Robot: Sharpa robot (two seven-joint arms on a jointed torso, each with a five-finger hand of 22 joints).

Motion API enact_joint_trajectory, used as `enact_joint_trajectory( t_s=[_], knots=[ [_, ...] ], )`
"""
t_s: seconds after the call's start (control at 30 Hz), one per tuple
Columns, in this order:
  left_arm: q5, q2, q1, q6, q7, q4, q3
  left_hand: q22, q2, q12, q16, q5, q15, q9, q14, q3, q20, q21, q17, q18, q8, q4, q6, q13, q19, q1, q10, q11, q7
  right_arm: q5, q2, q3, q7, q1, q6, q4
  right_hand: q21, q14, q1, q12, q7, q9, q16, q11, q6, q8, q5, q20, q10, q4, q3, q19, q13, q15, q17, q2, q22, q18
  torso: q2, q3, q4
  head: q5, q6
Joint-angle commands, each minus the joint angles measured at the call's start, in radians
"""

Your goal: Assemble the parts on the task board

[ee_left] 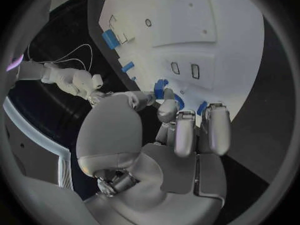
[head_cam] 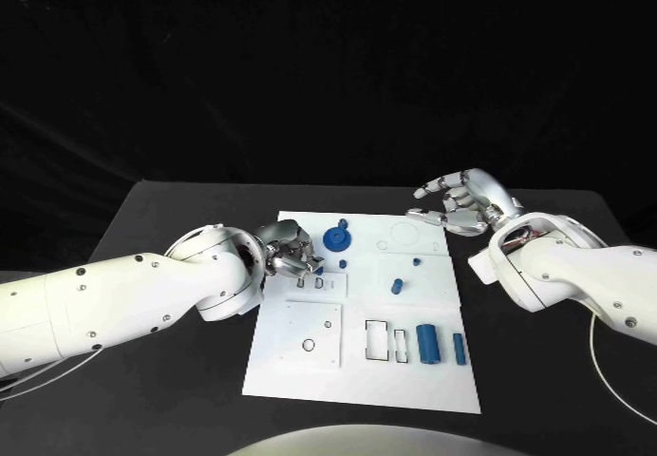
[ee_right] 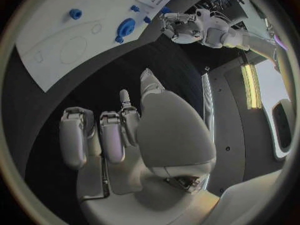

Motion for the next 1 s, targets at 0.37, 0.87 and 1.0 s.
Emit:
enact_joint_trajectory(
  t_s=[0.37, 0.87, 1.0],
  knots=[
    [-0.186, 0.015, -0.07, -0.112, -0.002, 0.002, 0.0, 0.028, -0.021, 0.008, 0.004, 0.024, -0.01, 0.016, 0.088, 0.225, -0.004, 0.01, 0.214, -0.015, 0.002, -0.214, 0.016, 0.01, 0.017, -0.004, 0.017, -0.004, -0.004, -0.006, -0.005, 0.0, 0.017, -0.001, -0.001, -0.003, -0.004, 0.074, -0.002, -0.005, -0.002, 0.002, -0.004, -0.006, -0.001, 0.007, -0.004, -0.004, -0.003, 0.001, -0.003, 0.011, 0.093, -0.009, 0.142, 0.003, 0.173, 0.016, 0.003, -0.0009, -0.0022, 0.0, -0.005],
    [-0.225, 0.021, -0.084, -0.119, -0.009, -0.002, 0.0, 0.034, -0.024, 0.011, 0.004, 0.03, -0.011, 0.016, 0.088, 0.227, -0.005, 0.013, 0.214, -0.017, 0.001, -0.214, 0.02, 0.014, 0.021, -0.005, 0.021, -0.005, -0.005, -0.007, -0.007, 0.0, 0.018, -0.001, -0.002, -0.003, -0.004, 0.074, -0.002, -0.005, -0.002, 0.002, -0.004, -0.006, -0.001, 0.007, -0.004, -0.004, -0.003, 0.001, -0.003, 0.011, 0.093, -0.009, 0.142, 0.003, 0.173, 0.016, 0.004, -0.0016, -0.0014, -0.004, -0.007],
    [-0.222, 0.022, -0.084, -0.1, -0.019, -0.003, 0.0, 0.034, -0.024, 0.011, 0.004, 0.03, -0.011, 0.016, 0.088, 0.227, -0.005, 0.013, 0.214, -0.017, 0.001, -0.214, 0.02, 0.014, 0.021, -0.005, 0.021, -0.005, -0.005, -0.007, -0.007, 0.0, 0.018, -0.001, -0.002, -0.004, -0.004, 0.074, -0.002, -0.005, -0.002, 0.002, -0.004, -0.006, -0.001, 0.007, -0.004, -0.004, -0.003, 0.001, -0.003, 0.011, 0.093, -0.009, 0.142, 0.003, 0.173, 0.016, 0.004, -0.0016, -0.0008, -0.004, -0.008]
  ],
)
